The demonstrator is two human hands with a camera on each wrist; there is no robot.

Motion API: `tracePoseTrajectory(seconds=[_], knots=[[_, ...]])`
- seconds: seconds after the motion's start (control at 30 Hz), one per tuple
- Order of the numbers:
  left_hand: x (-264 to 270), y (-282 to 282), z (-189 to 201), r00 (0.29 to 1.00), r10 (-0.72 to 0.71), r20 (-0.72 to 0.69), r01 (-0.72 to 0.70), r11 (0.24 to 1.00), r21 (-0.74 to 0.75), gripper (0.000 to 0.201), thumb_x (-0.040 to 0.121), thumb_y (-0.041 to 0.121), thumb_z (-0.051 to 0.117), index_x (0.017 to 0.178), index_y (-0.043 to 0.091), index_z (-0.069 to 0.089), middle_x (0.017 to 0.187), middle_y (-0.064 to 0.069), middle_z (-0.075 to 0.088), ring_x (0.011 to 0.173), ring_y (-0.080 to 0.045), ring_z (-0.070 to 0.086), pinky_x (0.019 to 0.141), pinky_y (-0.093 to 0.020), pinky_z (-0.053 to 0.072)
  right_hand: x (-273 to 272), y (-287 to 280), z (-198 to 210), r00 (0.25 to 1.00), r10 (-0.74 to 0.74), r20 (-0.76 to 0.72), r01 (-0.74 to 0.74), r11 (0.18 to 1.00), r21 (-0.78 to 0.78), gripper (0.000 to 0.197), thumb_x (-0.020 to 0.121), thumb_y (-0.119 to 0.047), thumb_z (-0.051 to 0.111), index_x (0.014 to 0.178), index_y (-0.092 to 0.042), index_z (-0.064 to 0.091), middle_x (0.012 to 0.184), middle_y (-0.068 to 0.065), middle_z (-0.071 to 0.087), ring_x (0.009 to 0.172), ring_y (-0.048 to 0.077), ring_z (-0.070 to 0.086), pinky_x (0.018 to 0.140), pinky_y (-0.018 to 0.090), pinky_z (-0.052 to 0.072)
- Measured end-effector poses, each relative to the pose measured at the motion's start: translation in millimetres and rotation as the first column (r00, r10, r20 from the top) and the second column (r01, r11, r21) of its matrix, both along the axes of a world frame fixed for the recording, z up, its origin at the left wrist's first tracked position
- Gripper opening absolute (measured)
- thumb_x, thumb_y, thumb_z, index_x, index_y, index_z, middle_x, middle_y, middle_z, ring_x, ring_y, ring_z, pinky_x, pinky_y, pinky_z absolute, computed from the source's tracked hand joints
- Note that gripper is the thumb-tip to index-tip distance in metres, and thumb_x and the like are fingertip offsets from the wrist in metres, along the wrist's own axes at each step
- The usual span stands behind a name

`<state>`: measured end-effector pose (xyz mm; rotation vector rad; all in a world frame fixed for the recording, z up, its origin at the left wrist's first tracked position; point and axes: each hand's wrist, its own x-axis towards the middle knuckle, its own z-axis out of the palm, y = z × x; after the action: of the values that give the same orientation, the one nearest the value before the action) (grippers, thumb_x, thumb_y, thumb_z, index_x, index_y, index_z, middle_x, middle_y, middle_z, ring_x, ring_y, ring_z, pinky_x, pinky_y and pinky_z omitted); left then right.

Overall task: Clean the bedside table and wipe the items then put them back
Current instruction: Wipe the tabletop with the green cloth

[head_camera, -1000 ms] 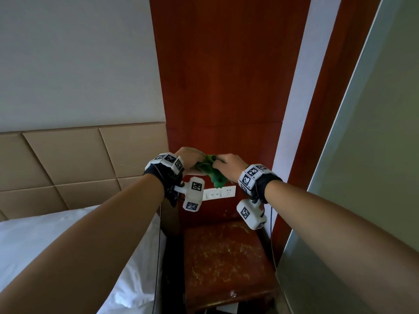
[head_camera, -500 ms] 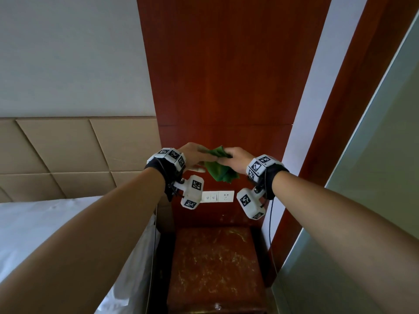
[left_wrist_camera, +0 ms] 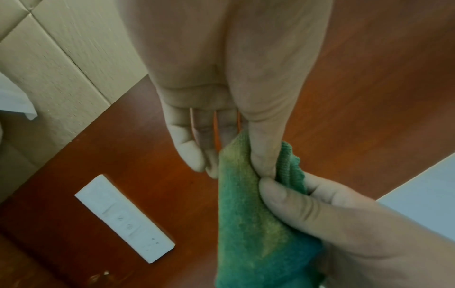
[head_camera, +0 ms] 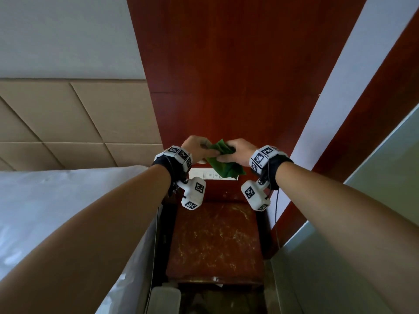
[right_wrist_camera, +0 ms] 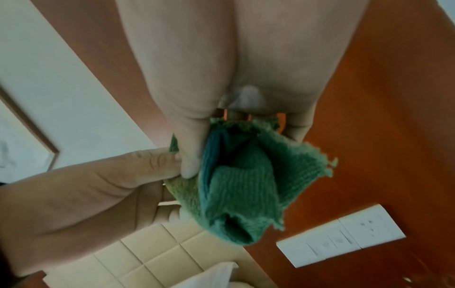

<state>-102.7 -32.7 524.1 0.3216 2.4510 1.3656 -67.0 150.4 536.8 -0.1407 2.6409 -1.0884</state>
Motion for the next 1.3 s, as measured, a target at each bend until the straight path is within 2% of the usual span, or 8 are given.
tracePoseTrajectory(seconds=[0.27,0.4,0.53,0.63,0.87,1.1,1.2,1.3], knots=[[-60,-1,-119,0.973,-0.051,0.225,0.105,0.967,-0.231,0.039,0.081,0.036,0.079,0.112,0.015,0.068,0.099,-0.010,0.072,0.085,-0.022,0.068,0.081,-0.038,0.060,-49,18,-118,0.974,-0.194,0.116,0.177,0.974,0.138,0.026,0.089,-0.034,0.069,0.113,-0.024,0.065,0.103,-0.004,0.068,0.093,0.018,0.064,0.078,0.030,0.051],[-82,-2,-181,0.967,-0.052,0.251,0.142,0.924,-0.354,0.044,0.083,0.034,0.078,0.119,0.013,0.065,0.112,-0.003,0.068,0.104,-0.022,0.064,0.095,-0.037,0.053,-68,27,-177,0.938,-0.285,0.197,0.248,0.949,0.194,0.017,0.090,-0.027,0.065,0.106,-0.023,0.063,0.103,-0.001,0.069,0.093,0.022,0.066,0.076,0.032,0.054],[-94,0,-239,0.961,-0.099,0.259,0.214,0.858,-0.467,0.044,0.084,0.037,0.076,0.121,0.019,0.061,0.112,0.002,0.066,0.098,-0.017,0.062,0.088,-0.033,0.052,-73,32,-234,0.871,-0.410,0.271,0.359,0.907,0.221,0.055,0.090,-0.025,0.063,0.143,-0.023,0.048,0.138,0.003,0.057,0.119,0.026,0.059,0.093,0.030,0.050],[-98,3,-281,0.949,-0.141,0.281,0.278,0.796,-0.538,0.055,0.081,0.040,0.076,0.128,0.022,0.056,0.121,0.002,0.063,0.104,-0.019,0.061,0.088,-0.034,0.051,-69,39,-275,0.812,-0.481,0.329,0.417,0.874,0.248,0.063,0.092,-0.022,0.061,0.150,-0.023,0.037,0.147,0.004,0.049,0.122,0.026,0.057,0.086,0.025,0.047],[-108,20,-378,0.899,-0.284,0.334,0.438,0.619,-0.652,0.090,0.080,0.043,0.077,0.153,0.019,0.028,0.155,-0.006,0.029,0.141,-0.029,0.031,0.111,-0.047,0.036,-64,71,-370,0.693,-0.612,0.380,0.503,0.789,0.353,0.048,0.093,-0.017,0.058,0.140,-0.023,0.048,0.130,0.005,0.060,0.110,0.028,0.062,0.085,0.030,0.051],[-119,32,-462,0.879,-0.328,0.347,0.476,0.540,-0.694,0.113,0.071,0.047,0.083,0.157,0.021,0.014,0.162,-0.004,0.011,0.148,-0.030,0.013,0.116,-0.057,0.023,-76,107,-461,0.651,-0.661,0.373,0.535,0.749,0.391,0.044,0.097,-0.021,0.055,0.140,-0.020,0.048,0.129,0.004,0.059,0.110,0.024,0.061,0.088,0.027,0.049],[-124,36,-494,0.862,-0.359,0.359,0.503,0.505,-0.701,0.121,0.068,0.049,0.084,0.157,0.022,0.007,0.163,-0.001,0.002,0.150,-0.030,0.004,0.117,-0.059,0.019,-80,122,-495,0.637,-0.692,0.340,0.548,0.717,0.431,0.041,0.098,-0.031,0.052,0.135,-0.014,0.051,0.133,0.010,0.056,0.121,0.031,0.056,0.103,0.040,0.046],[-124,41,-518,0.852,-0.372,0.368,0.516,0.482,-0.708,0.129,0.065,0.052,0.085,0.158,0.023,0.000,0.164,0.000,-0.007,0.151,-0.031,-0.004,0.118,-0.058,0.014,-88,135,-522,0.654,-0.709,0.264,0.542,0.682,0.491,0.041,0.099,-0.034,0.050,0.131,-0.009,0.055,0.131,0.014,0.053,0.120,0.033,0.055,0.104,0.039,0.045]])
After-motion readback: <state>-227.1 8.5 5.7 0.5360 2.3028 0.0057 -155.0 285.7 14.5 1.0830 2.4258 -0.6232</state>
